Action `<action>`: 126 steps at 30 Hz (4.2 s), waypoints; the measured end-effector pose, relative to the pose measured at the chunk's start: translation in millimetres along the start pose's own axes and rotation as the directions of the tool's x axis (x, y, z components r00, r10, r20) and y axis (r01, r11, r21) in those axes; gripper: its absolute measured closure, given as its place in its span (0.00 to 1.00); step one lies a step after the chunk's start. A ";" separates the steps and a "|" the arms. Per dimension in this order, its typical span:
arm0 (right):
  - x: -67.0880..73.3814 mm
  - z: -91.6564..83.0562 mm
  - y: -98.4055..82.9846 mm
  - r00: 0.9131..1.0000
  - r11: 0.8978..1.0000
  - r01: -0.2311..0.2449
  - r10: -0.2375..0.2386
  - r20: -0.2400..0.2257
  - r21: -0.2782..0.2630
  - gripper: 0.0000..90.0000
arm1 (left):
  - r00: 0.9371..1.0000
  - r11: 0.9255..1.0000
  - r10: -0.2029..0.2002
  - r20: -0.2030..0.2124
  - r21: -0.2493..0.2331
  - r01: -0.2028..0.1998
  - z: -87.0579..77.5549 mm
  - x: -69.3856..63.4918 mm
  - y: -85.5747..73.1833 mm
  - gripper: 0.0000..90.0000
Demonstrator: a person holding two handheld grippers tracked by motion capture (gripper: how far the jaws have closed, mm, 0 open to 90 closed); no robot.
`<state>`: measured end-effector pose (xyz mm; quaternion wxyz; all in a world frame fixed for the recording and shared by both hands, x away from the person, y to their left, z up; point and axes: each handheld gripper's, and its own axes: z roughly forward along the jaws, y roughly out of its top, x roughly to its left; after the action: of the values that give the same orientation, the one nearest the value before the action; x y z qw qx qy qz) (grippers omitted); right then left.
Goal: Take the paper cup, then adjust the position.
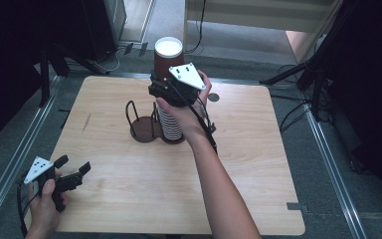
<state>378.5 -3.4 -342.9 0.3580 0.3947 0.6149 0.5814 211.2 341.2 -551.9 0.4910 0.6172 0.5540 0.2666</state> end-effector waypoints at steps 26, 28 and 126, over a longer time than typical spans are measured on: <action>-5.1 -28.9 46.3 1.000 0.992 -0.014 0.011 -0.023 -0.124 0.12 | 1.000 1.000 -0.007 -0.002 -0.005 0.007 0.1 -0.1 -0.1 0.08; -7.4 -32.4 46.9 1.000 0.992 -0.015 0.012 -0.023 -0.127 0.12 | 1.000 1.000 -0.006 -0.003 -0.005 0.006 0.1 -0.2 -0.1 0.08; -79.4 -163.2 -102.8 0.994 0.995 0.099 -0.098 0.052 -0.025 0.13 | 0.965 0.981 0.186 0.186 -0.082 -0.174 11.9 -84.7 75.5 0.09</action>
<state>259.1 -146.9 -435.9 0.4070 0.3736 0.6164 0.5611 232.8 264.6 -470.1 0.5357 0.6718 0.4365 0.2669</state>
